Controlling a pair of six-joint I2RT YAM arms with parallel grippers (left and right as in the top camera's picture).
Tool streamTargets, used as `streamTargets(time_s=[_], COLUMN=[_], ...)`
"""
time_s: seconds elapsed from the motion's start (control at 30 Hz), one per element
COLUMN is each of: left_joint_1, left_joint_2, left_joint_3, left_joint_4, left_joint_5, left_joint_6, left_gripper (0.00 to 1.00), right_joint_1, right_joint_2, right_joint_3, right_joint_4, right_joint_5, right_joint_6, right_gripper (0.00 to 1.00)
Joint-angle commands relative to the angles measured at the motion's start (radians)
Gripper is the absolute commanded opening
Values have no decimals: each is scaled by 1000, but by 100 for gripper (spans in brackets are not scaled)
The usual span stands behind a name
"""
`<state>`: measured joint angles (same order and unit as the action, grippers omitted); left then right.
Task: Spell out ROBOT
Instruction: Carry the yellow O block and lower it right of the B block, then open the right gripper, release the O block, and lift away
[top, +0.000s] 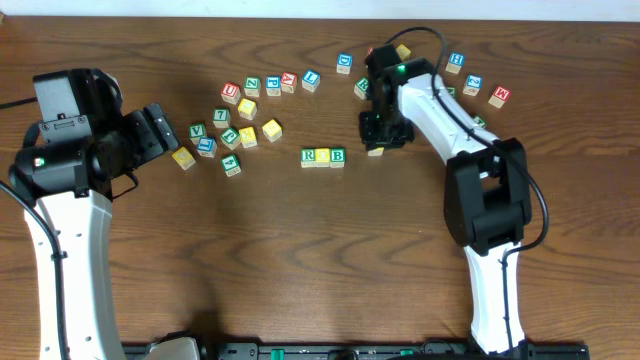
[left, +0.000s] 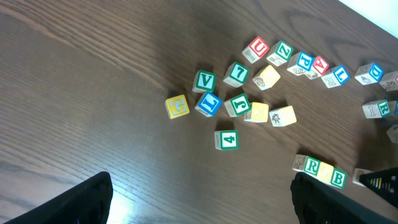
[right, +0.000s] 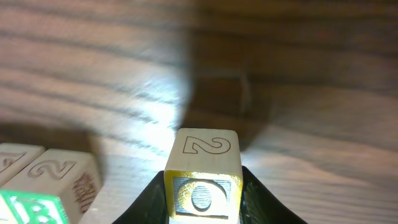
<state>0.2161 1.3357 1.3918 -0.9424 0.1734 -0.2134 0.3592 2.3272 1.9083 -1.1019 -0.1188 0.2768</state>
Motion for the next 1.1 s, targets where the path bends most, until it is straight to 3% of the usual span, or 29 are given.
streamTargets(time_s=[0.0,1.07], left_joint_1=[3,3], left_joint_2=[10,10], left_joint_3=[6,6], left_joint_4=[-3,-3], left_joint_5=[-10,-10], left_joint_6=[-12,-12], left_gripper=[91,90], right_joint_1=[37,79], right_joint_2=[-33,-33], right_joint_3=[8,29], right_joint_4=[-6,-76], right_joint_5=[-8,-76], right_joint_6=[-9,22], right_gripper=[30,35])
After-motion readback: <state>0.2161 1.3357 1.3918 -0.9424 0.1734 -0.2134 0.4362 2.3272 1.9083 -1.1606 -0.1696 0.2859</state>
